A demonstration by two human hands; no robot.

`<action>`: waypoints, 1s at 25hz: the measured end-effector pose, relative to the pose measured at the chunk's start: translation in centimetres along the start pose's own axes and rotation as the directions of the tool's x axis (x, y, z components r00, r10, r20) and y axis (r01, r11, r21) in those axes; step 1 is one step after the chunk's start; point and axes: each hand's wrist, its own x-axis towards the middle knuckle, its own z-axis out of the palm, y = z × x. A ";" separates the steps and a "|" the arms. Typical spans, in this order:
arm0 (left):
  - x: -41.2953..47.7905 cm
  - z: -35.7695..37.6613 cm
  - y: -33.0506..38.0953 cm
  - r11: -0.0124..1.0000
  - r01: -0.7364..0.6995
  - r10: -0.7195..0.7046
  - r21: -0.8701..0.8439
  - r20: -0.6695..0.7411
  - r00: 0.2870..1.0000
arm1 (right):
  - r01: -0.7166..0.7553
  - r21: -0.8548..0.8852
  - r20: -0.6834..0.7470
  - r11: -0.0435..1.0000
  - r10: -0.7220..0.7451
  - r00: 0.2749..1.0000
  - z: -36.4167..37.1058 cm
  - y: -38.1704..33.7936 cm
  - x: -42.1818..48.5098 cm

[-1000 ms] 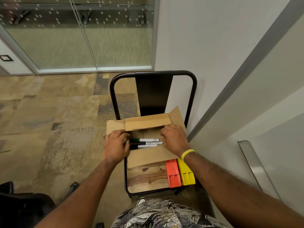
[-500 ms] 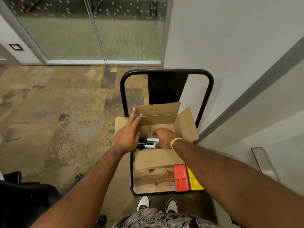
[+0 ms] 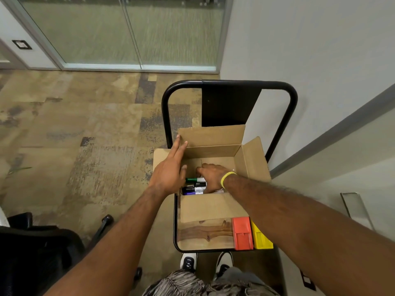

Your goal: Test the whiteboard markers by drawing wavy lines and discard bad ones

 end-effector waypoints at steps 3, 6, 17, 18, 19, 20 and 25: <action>0.0 0.1 0.0 1.000 0.012 -0.012 -0.002 0.002 1.000 | -0.003 0.053 0.005 0.999 0.002 1.000 0.1 0.3 0.1; 0.0 0.1 0.1 1.000 0.021 -0.021 -0.007 0.001 1.000 | -0.031 0.121 0.053 0.992 0.025 0.998 -0.2 0.7 0.2; -0.1 0.5 -0.3 0.998 0.020 -0.021 -0.053 -0.010 1.000 | -0.040 0.188 0.070 0.981 0.027 0.997 -1.2 1.0 0.4; -0.2 0.5 -0.4 0.997 0.020 -0.021 -0.072 -0.019 1.000 | -0.042 0.232 0.034 0.972 0.036 0.999 -1.4 1.2 0.1; -0.3 0.6 -0.4 0.996 0.018 -0.021 -0.090 -0.031 0.999 | -0.044 0.283 -0.001 0.958 0.046 0.999 -1.7 1.4 -0.4; -0.4 0.6 -0.4 0.994 0.014 -0.019 -0.110 -0.046 0.999 | -0.039 0.341 -0.031 0.939 0.052 0.998 -2.0 1.4 -1.1; -1.6 0.8 -0.2 0.973 0.005 -0.035 -0.232 -0.126 0.991 | 0.056 0.659 -0.190 0.750 0.093 0.977 -4.6 0.6 -6.0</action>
